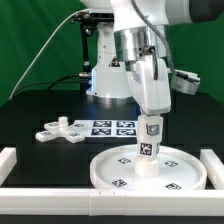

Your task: Assemble round table

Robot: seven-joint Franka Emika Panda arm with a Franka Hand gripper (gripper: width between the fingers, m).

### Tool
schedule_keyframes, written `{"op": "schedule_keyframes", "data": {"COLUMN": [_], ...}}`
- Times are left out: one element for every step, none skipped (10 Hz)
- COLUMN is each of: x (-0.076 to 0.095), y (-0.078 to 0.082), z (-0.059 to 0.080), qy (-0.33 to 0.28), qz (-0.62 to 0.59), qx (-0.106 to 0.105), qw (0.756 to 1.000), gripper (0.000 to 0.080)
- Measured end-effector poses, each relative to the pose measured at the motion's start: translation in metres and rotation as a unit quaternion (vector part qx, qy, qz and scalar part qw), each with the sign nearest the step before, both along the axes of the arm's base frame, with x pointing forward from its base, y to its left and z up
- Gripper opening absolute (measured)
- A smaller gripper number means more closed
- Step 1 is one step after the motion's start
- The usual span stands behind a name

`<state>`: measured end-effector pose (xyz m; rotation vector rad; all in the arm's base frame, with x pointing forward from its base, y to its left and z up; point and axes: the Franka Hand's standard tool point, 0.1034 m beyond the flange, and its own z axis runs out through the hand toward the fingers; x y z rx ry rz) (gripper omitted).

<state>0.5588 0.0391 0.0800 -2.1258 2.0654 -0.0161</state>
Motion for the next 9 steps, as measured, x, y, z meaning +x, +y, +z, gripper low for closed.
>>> {"op": "schedule_keyframes", "data": {"x": [-0.0004, -0.0001, 0.0005, 0.0023, 0.0011, 0.0006, 0.0012, 0.0012, 0.0012], "y": [-0.0002, -0.0014, -0.0033, -0.0049, -0.0022, 0.0007, -0.0018, -0.0031, -0.0032], "z": [-0.0008, 0.0003, 0.0027, 0.0040, 0.0033, 0.0030, 0.0030, 0.0030, 0.0029], "qy": [0.000, -0.005, -0.011, -0.013, -0.010, -0.012, -0.016, -0.019, -0.024], "qz": [0.003, 0.048, 0.115, 0.204, 0.282, 0.330, 0.354, 0.387, 0.433], "qx": [-0.001, -0.007, -0.013, -0.025, -0.039, -0.047, -0.051, -0.056, -0.061], "qw": [1.000, 0.999, 0.993, 0.979, 0.959, 0.943, 0.934, 0.920, 0.899], "gripper": [0.0570, 0.0570, 0.0631, 0.0631, 0.0647, 0.0647, 0.0649, 0.0649, 0.0649]}}
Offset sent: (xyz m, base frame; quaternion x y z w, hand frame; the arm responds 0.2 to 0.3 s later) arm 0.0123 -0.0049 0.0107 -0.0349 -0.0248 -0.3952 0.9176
